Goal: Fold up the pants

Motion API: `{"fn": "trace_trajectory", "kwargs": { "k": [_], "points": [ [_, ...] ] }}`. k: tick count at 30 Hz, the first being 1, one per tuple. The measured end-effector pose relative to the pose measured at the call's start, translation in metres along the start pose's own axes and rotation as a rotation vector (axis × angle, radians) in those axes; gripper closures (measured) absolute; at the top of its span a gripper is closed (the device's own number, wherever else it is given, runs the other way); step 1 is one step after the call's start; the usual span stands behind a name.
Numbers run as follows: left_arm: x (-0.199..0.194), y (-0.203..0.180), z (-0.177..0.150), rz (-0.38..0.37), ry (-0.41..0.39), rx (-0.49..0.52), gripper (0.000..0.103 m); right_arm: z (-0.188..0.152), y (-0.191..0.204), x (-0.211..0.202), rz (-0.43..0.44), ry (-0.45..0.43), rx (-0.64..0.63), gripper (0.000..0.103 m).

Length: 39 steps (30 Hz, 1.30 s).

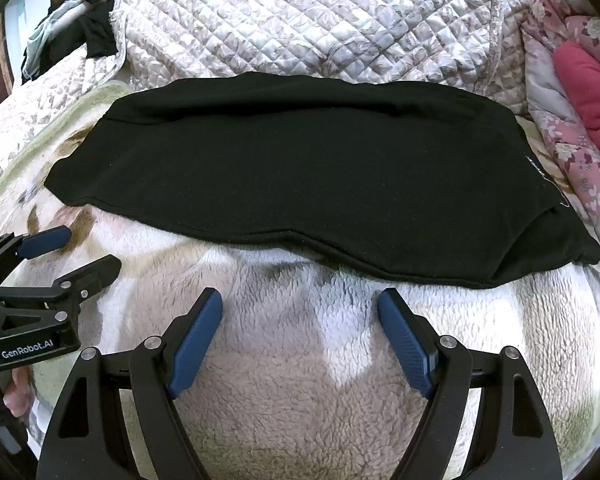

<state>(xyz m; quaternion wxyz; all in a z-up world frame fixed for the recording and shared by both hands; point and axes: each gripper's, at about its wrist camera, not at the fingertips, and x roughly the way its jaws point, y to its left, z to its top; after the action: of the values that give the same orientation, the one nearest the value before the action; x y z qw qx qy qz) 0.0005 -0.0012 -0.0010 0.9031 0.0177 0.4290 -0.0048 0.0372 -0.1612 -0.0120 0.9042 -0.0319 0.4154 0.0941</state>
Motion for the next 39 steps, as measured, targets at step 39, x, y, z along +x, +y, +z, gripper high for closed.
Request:
{"fn": "trace_trajectory", "kwargs": {
  "k": [39],
  "points": [
    [-0.0003, 0.0006, -0.0017, -0.002, -0.005, 0.0, 0.015, 0.0004, -0.0012, -0.0007, 0.004, -0.006, -0.009, 0.023]
  ]
}}
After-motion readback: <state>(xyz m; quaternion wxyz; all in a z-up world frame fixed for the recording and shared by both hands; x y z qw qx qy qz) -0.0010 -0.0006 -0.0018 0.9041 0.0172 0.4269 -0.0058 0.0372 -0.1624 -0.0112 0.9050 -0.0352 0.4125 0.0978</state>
